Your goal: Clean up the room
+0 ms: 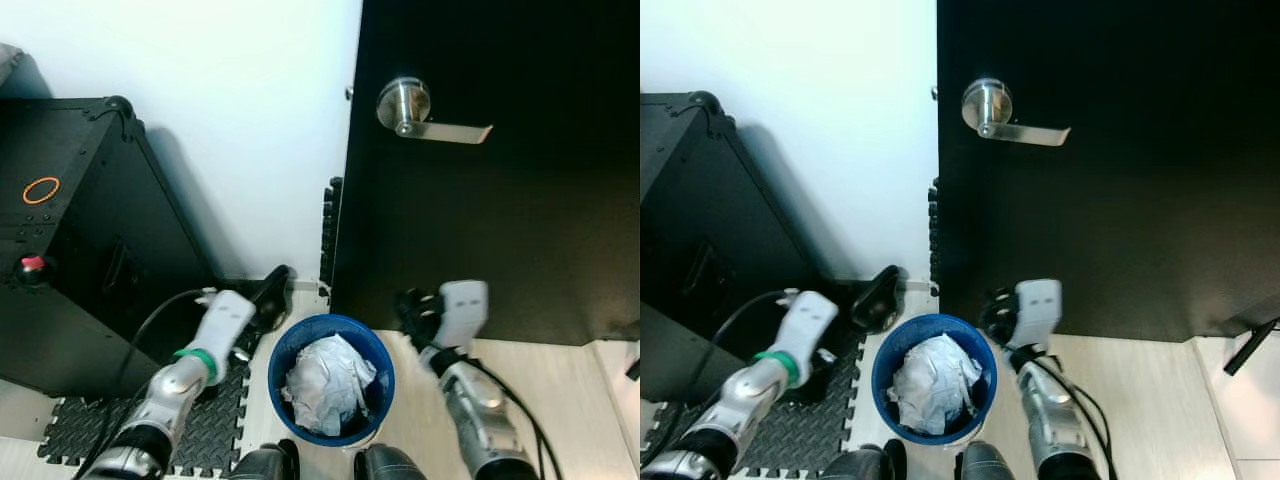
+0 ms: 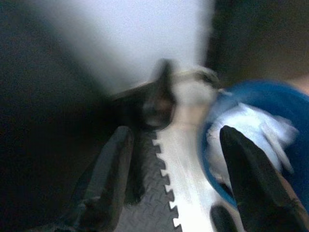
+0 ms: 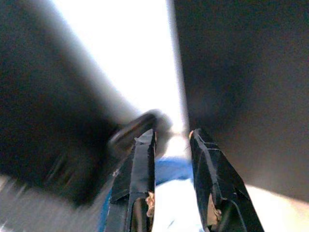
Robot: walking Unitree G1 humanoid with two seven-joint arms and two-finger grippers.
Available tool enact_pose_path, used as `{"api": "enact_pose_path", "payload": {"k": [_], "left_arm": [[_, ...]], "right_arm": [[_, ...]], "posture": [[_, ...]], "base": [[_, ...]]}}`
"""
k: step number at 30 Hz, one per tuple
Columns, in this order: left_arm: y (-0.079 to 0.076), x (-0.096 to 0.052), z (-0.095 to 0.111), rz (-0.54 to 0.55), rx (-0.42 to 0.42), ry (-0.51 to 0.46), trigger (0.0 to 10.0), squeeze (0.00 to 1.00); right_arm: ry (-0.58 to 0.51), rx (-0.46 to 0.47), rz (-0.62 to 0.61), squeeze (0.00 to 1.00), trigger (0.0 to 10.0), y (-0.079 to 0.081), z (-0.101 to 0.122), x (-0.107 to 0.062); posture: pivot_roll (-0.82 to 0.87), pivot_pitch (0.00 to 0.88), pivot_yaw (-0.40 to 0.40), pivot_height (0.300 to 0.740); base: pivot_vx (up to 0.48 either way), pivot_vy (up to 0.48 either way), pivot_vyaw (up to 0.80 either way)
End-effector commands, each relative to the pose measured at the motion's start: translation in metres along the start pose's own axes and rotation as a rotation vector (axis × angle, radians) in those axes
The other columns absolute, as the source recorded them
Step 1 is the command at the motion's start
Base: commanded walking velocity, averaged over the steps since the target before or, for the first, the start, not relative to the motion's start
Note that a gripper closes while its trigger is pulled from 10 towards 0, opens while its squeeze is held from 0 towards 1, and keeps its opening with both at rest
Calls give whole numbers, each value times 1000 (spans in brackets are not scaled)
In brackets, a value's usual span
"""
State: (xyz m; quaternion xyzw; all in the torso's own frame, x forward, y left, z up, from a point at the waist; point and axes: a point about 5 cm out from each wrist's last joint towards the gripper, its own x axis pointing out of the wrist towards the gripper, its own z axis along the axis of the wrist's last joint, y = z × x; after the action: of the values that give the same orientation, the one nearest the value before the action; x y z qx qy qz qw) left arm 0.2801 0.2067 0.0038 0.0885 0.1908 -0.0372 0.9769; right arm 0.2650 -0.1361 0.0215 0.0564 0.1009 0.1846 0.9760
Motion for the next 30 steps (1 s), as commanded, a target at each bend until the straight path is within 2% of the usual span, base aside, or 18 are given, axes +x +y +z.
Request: {"api": "enact_pose_path", "payload": {"k": [1, 2, 4, 8, 13, 30], "left_arm": [[6, -4, -10, 87, -90, 36, 10000, 0], [11, -6, -13, 146, -136, 40, 10000, 0], [11, -7, -14, 181, -159, 45, 10000, 0], [5, -7, -16, 194, -139, 48, 10000, 0], [-2, -6, -15, 179, -130, 49, 10000, 0], [-13, -2, -9, 159, -112, 41, 10000, 0]], "right_arm": [[45, -10, 51, 0, 10000, 7, -9, -2], [46, -8, 81, 0, 10000, 14, -9, 1], [41, -6, 101, 0, 10000, 19, -7, 6], [26, -10, 122, 0, 10000, 26, 2, 19], [22, -18, 104, 0, 10000, 22, 6, 25], [39, -39, 52, 0, 10000, 11, 0, 21]], "posture": [[-35, 52, 12, 730], [-32, 50, 6, 730], [-25, 44, -7, 730], [-24, 33, -12, 730], [-23, 27, -10, 730], [-36, 16, -6, 730]], "base": [[0, 0, 0], [0, 0, 0], [0, 0, 0], [0, 0, 0], [-250, 0, 0], [-302, 0, 0]]}}
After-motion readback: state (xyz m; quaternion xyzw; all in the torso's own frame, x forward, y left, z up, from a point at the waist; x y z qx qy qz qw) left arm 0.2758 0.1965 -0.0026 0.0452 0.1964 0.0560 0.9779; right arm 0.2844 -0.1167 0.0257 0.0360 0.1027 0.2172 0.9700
